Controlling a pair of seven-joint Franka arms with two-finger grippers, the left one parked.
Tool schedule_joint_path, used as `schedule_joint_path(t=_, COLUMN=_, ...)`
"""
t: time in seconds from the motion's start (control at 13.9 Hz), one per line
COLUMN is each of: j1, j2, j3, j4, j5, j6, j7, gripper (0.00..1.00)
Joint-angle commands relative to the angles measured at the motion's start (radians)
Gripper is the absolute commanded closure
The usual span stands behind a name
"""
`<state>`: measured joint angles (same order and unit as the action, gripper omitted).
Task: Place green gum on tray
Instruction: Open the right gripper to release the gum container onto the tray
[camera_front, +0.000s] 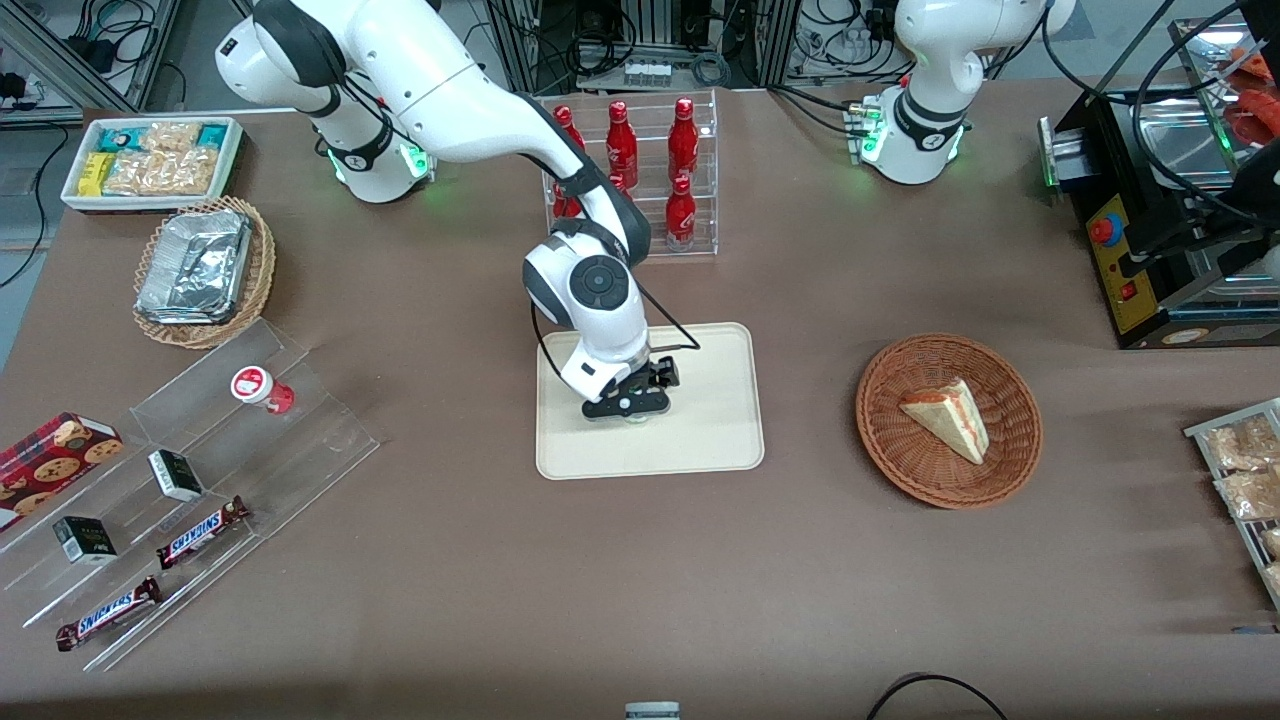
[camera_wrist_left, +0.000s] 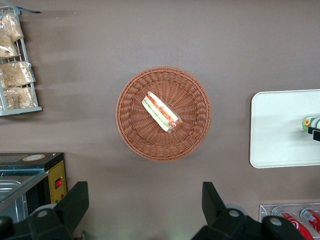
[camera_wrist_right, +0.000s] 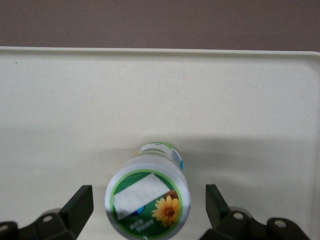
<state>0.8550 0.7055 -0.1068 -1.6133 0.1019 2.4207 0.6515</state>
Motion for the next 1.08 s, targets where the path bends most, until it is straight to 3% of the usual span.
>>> schedule_joint_path(t=0.0, j1=0.009, j2=-0.006, j3=-0.013, j4=0.018, j5=0.015, j6=-0.009, j7=-0.041, gripper=0.0)
schedule_joint_path(t=0.58, j1=-0.025, j2=-0.171, j3=-0.024, j4=0.023, j5=0.002, j6=-0.204, j7=-0.147, gripper=0.0)
schedule_joint_path(t=1.01, j1=-0.213, j2=-0.303, j3=-0.022, j4=0.016, j5=0.004, j6=-0.477, j7=-0.49, gripper=0.0)
